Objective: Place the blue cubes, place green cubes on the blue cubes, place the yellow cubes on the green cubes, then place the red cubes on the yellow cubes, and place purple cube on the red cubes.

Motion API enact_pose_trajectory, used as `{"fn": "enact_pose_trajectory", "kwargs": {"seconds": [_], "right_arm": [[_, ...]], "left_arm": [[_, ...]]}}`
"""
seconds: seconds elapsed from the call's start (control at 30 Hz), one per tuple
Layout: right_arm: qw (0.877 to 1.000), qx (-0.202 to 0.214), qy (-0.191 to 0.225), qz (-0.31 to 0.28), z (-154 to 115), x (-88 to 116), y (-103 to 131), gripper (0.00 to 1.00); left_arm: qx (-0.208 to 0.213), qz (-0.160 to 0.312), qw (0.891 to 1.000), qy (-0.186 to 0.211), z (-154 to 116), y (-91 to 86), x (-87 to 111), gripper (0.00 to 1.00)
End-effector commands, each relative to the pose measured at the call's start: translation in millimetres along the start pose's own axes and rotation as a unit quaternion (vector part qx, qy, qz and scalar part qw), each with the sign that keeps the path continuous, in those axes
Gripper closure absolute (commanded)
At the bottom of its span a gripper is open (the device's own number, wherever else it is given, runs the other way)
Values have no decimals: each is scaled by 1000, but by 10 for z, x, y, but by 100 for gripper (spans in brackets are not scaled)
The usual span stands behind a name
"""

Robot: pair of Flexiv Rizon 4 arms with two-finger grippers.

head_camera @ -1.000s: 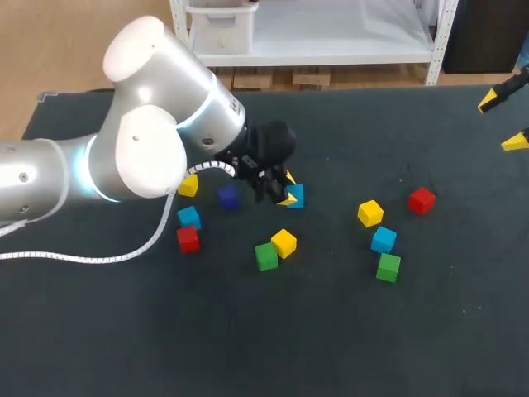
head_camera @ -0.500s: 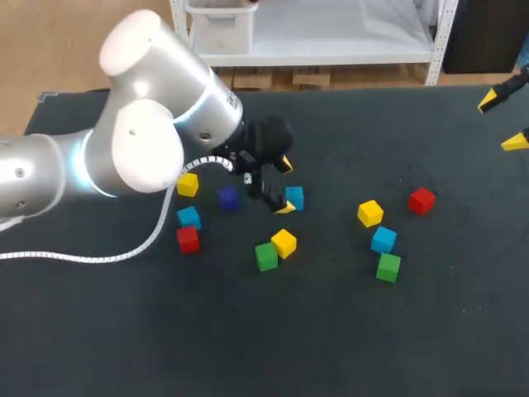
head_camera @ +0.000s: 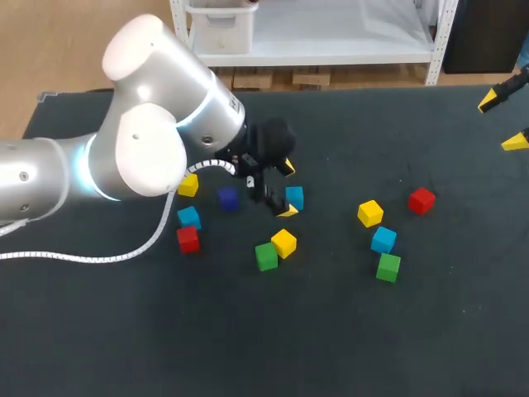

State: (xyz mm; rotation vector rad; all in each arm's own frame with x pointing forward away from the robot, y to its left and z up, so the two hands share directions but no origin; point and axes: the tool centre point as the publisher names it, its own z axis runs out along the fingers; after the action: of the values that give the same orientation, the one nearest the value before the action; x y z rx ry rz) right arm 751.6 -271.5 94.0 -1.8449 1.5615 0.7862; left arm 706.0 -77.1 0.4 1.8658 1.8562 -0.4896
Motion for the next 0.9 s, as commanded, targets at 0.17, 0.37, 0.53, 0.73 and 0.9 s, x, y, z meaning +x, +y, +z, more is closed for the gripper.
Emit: {"fn": "enact_pose_trajectory", "kwargs": {"seconds": [0.17, 0.37, 0.53, 0.73, 0.9], "right_arm": [[1000, 2, 1, 0, 3, -7, 17, 0], [1000, 2, 1, 0, 3, -7, 17, 0], [1000, 2, 1, 0, 3, -7, 17, 0], [1000, 2, 1, 0, 3, -7, 17, 0], [1000, 2, 1, 0, 3, -7, 17, 0]], "left_arm": [[-3, 3, 1000, 2, 60, 107, -2, 4], [-5, 3, 1000, 5, 79, 165, 10, 1], [-2, 3, 1000, 6, 94, 177, 15, 0], [-1, 4, 1000, 7, 109, 212, 26, 0], [-1, 5, 1000, 8, 109, 237, 28, 0]]}}
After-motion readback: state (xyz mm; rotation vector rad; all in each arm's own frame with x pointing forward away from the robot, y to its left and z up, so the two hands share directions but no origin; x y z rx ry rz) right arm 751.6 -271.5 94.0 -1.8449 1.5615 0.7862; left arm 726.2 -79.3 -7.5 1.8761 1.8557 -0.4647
